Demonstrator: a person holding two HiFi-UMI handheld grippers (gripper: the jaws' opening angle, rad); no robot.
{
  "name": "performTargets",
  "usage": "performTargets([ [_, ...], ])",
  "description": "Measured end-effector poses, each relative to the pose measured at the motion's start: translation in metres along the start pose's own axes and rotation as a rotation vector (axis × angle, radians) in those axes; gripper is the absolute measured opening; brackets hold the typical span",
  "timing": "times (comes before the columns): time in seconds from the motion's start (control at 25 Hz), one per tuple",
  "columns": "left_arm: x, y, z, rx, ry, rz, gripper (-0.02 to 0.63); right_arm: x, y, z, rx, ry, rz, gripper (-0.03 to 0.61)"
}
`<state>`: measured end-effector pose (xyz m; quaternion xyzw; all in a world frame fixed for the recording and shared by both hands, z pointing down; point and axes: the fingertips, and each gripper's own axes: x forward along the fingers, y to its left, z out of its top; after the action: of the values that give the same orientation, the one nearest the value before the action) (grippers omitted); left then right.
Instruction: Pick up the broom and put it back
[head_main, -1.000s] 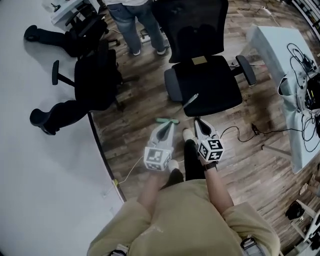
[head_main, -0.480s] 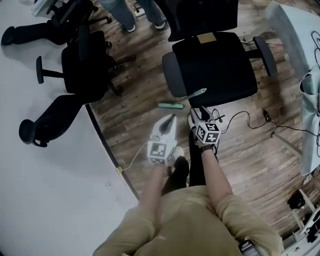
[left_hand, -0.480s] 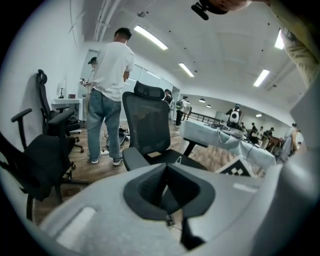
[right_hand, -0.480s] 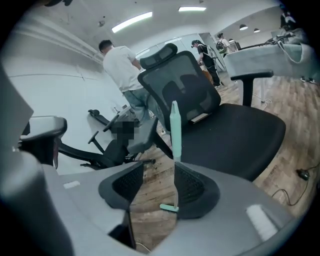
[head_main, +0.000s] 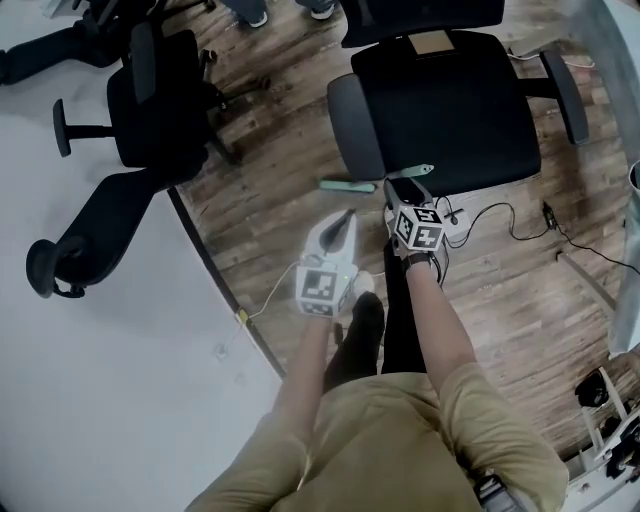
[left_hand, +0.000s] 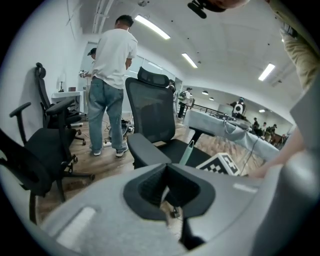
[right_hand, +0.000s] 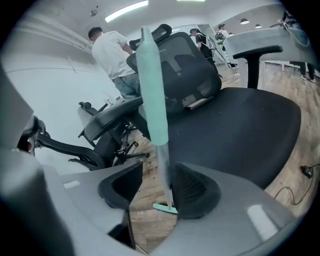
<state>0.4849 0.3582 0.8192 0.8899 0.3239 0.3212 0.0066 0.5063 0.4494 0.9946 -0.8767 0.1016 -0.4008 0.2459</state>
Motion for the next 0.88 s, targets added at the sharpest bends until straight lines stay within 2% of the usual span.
performTargets([
  [0.12,-0.003,0.004,-0.005,-0.005,0.024,-0.004,0.003,0.013,-0.006,0.006,0.058,-0.02,-0.01,0.185],
  [0.16,-0.004,0.005,-0.007,-0.004,0.033,-0.005,0.003,0.017,-0.007,0.008,0.072,-0.026,-0.01,0.16],
  [0.2,-0.005,0.006,-0.009,-0.002,0.039,-0.006,0.003,0.02,-0.008,0.01,0.079,-0.029,-0.011,0.114],
  [0.32,-0.009,0.006,-0.009,-0.008,0.029,-0.009,0.003,0.02,-0.007,0.013,0.064,-0.03,-0.012,0.098],
  [0.4,-0.018,0.005,-0.007,-0.018,0.026,-0.001,0.003,0.01,0.001,0.009,0.011,-0.013,-0.004,0.095],
  [0.56,-0.041,0.001,-0.005,-0.058,0.002,0.0,0.003,-0.019,0.034,-0.011,-0.175,0.058,0.029,0.087],
  [0.68,-0.048,0.002,0.006,-0.073,-0.039,0.013,0.003,-0.039,0.048,-0.008,-0.312,0.07,0.029,0.092],
  [0.88,-0.094,-0.008,0.013,-0.153,-0.066,0.038,0.003,-0.105,0.074,-0.008,-0.373,0.057,0.008,0.095],
])
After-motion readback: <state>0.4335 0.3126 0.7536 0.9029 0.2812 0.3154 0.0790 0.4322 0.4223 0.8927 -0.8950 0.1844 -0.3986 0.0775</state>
